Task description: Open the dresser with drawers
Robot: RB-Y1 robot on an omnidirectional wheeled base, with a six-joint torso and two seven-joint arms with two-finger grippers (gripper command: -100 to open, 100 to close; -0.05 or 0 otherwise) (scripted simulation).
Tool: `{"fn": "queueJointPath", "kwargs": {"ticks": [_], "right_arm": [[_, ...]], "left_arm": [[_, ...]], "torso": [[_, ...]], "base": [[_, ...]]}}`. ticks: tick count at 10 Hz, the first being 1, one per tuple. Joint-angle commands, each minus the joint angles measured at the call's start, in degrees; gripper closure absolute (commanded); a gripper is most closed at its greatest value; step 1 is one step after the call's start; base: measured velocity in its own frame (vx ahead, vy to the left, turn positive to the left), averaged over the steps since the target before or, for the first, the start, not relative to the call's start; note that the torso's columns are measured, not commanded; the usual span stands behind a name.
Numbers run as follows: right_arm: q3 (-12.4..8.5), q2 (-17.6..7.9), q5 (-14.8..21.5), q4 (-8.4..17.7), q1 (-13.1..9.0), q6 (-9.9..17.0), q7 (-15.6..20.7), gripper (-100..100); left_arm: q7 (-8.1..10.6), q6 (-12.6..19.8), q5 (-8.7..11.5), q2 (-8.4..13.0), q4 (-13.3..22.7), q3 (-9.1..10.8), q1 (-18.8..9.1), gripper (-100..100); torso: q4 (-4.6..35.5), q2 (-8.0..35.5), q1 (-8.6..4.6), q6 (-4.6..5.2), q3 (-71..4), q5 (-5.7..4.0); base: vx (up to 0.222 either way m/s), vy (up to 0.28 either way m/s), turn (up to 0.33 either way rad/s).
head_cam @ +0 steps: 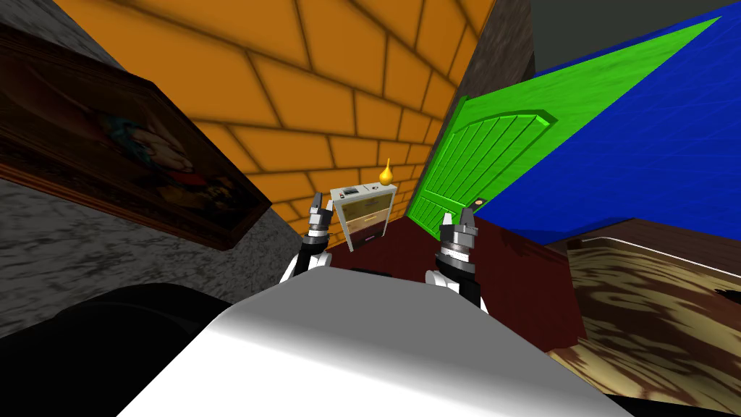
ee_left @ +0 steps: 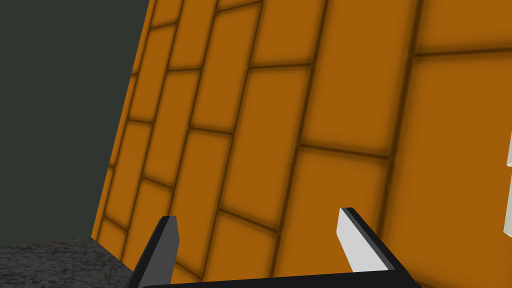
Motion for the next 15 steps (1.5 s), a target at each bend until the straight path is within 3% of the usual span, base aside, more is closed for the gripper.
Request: {"fn": "queueJointPath", "kwargs": {"ticks": [1, 9, 10, 12, 15], "right_arm": [[0.0, 0.0, 0.0, 0.0, 0.0, 0.0, 0.0, 0], [0.0, 0.0, 0.0, -0.02, 0.0, -0.01, 0.0, 0], [0.0, 0.0, 0.0, -0.02, 0.0, -0.01, 0.0, 0], [0.0, 0.01, 0.0, 0.01, 0.02, 0.0, 0.0, 0], [0.01, 0.01, 0.0, 0.0, 0.03, -0.01, 0.0, 0]], "left_arm": [[0.0, 0.0, 0.0, 0.0, 0.0, 0.0, 0.0, 0], [0.0, -0.01, 0.0, 0.0, -0.02, 0.0, 0.0, 0], [0.06, 0.95, 0.44, 2.3, -0.23, 0.44, 0.28, -100], [0.17, 2.95, 1.36, 4.41, -0.6, 1.35, 0.86, -100], [0.36, 6.25, 2.88, 5.4, -1.09, 2.85, 1.78, -100]], "torso": [[2.35, 2.32, 0.0, 0.0, -4.67, 0.0], [35.37, 35.39, 0.0, 0.0, -70.73, 0.0], [39.6, 39.62, 0.0, 0.0, -79.19, 0.0], [41.99, 41.87, -0.15, 0.0, -84.39, -0.04], [42.24, 42.15, -0.08, 0.01, -84.65, -0.03]], "base": [[0.0, 0.0, 0.0], [0.0, 0.0, 0.0], [0.058, -0.032, 0.054], [0.12, -0.085, 0.087], [0.19, -0.147, 0.104]]}}
